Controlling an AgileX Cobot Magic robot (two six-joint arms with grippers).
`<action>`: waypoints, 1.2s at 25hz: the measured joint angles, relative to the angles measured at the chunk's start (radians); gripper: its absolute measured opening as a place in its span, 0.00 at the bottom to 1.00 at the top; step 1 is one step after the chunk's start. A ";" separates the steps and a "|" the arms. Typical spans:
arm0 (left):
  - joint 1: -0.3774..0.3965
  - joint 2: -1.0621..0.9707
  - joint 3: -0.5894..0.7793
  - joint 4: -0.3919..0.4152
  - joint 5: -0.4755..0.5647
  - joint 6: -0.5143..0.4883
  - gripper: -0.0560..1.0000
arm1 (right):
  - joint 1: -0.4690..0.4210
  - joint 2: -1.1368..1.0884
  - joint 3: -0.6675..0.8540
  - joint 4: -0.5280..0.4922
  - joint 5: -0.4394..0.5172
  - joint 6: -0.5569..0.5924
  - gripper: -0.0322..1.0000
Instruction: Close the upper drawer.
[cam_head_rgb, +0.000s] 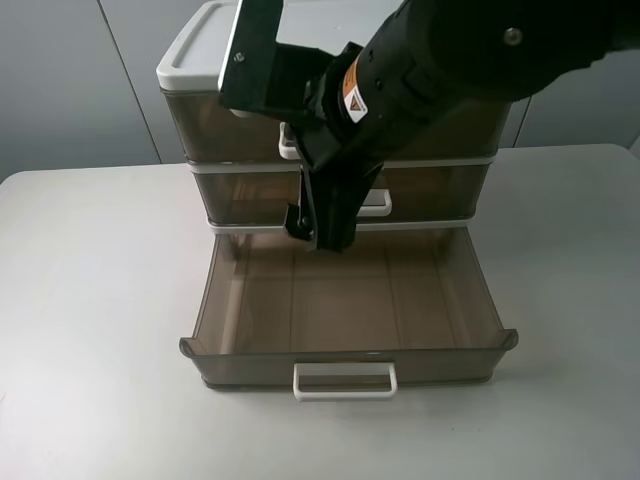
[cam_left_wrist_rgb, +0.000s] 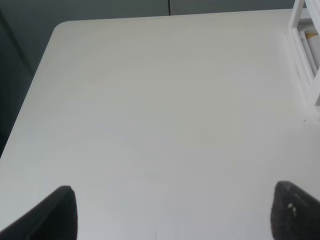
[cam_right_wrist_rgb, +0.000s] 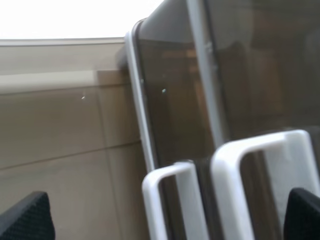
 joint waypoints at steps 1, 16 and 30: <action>0.000 0.000 0.000 0.000 0.000 0.000 0.75 | 0.000 0.002 0.000 0.000 -0.002 0.000 0.71; 0.000 0.000 0.000 0.000 0.000 0.000 0.75 | -0.003 0.023 0.000 0.066 -0.058 -0.002 0.71; 0.000 0.000 0.000 0.000 0.000 0.000 0.75 | -0.003 0.045 0.000 0.086 -0.091 -0.002 0.71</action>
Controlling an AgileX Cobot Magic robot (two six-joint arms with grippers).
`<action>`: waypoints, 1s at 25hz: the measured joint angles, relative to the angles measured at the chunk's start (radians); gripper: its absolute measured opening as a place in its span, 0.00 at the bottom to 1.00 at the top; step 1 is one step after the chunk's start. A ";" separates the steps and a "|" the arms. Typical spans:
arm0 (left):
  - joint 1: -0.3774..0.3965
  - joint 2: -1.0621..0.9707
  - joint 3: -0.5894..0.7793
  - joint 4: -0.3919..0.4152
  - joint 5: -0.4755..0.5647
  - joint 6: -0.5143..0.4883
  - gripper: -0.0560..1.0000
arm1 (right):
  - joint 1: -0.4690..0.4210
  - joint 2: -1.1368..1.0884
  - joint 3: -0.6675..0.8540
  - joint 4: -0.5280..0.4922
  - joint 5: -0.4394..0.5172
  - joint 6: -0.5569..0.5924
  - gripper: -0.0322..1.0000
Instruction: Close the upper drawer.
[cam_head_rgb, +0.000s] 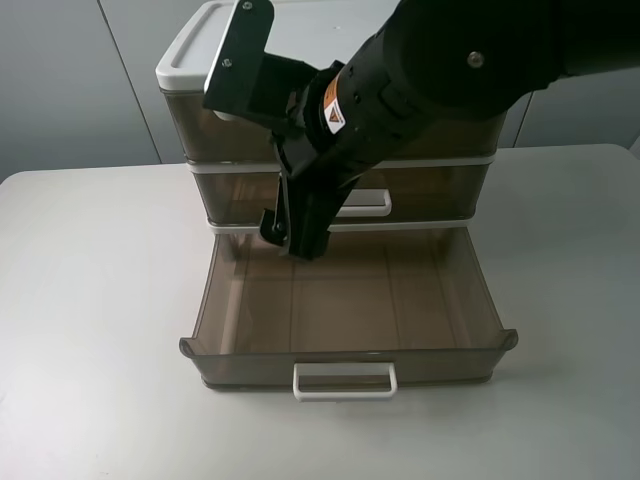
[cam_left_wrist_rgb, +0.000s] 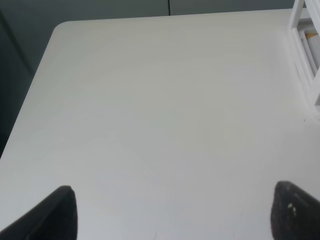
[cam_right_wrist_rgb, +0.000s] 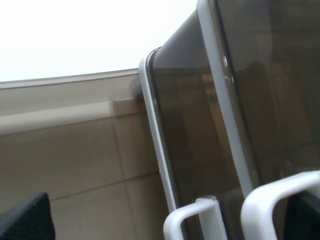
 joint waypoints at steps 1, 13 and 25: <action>0.000 0.000 0.000 0.000 0.000 0.000 0.75 | 0.000 0.005 0.000 0.000 -0.006 0.000 0.71; 0.000 0.000 0.000 0.000 0.000 0.000 0.75 | -0.002 0.025 0.000 0.000 -0.028 0.006 0.71; 0.000 0.000 0.000 0.000 0.000 -0.004 0.75 | -0.002 0.006 0.002 0.018 -0.023 0.008 0.71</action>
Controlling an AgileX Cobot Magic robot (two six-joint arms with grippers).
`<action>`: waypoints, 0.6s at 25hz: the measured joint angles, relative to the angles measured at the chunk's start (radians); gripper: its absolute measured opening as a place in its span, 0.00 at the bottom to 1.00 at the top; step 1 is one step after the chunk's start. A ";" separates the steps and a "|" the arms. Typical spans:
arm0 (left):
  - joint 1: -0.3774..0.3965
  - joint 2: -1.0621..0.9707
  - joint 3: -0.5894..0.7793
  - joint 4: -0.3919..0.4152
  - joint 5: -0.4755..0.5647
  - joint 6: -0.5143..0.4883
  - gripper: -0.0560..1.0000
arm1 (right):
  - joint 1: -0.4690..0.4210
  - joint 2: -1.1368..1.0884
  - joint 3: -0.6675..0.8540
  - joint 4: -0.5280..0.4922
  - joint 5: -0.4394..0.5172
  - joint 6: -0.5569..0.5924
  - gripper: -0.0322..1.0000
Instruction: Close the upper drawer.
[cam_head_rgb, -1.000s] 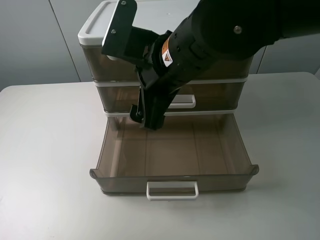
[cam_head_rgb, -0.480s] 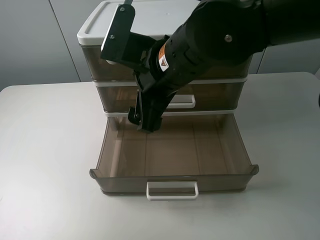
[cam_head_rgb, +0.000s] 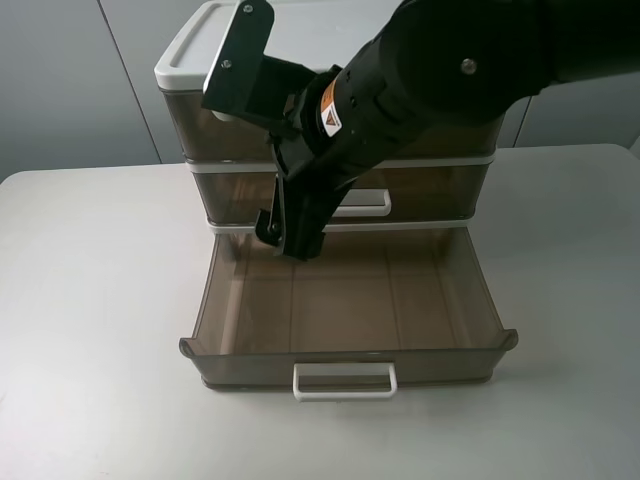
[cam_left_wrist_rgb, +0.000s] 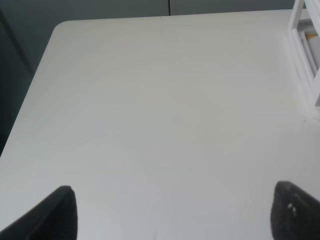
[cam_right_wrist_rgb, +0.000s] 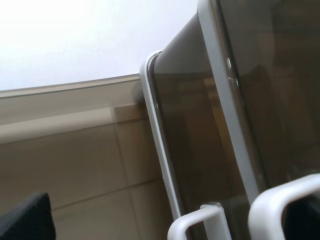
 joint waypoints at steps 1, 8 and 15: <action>0.000 0.000 0.000 0.000 0.000 0.000 0.75 | 0.000 -0.004 0.000 0.000 0.000 0.000 0.71; 0.000 0.000 0.000 0.000 0.000 0.000 0.75 | 0.000 -0.075 0.000 0.059 -0.012 -0.006 0.71; 0.000 0.000 0.000 0.000 0.000 0.000 0.75 | 0.000 -0.213 0.000 0.168 0.158 -0.008 0.71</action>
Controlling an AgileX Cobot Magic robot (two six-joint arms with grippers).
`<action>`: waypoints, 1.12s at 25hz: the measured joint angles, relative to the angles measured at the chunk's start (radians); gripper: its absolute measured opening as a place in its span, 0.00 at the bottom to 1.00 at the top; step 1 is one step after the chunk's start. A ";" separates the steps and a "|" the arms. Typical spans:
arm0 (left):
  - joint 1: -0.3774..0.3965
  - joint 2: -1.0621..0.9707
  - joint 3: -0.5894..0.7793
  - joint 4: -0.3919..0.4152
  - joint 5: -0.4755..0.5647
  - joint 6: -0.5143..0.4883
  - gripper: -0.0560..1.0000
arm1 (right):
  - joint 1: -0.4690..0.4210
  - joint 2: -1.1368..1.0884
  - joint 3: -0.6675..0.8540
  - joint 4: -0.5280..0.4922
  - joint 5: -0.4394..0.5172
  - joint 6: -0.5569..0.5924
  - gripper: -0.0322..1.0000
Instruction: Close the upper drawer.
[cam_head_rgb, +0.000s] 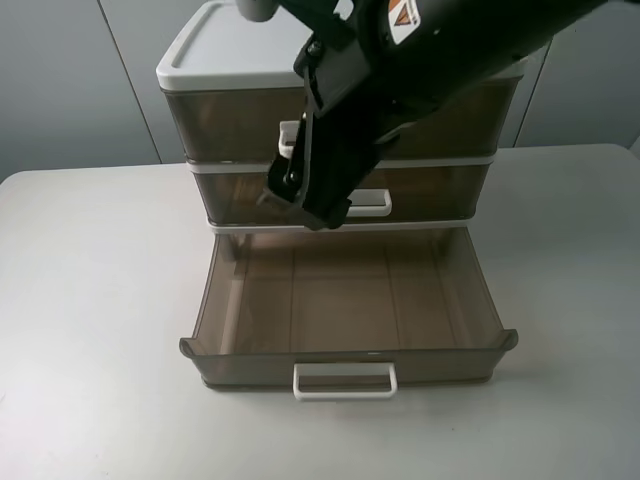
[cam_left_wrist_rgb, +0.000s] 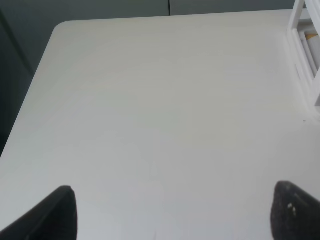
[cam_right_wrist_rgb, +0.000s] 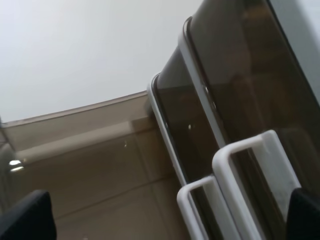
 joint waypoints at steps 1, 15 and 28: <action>0.000 0.000 0.000 0.000 0.000 0.000 0.75 | 0.000 -0.031 0.000 0.018 0.027 0.000 0.71; 0.000 0.000 0.000 0.000 0.000 0.000 0.75 | 0.000 -0.647 0.227 0.098 0.427 0.184 0.71; 0.000 0.000 0.000 0.000 0.000 0.002 0.75 | 0.000 -1.257 0.578 0.129 0.496 0.335 0.71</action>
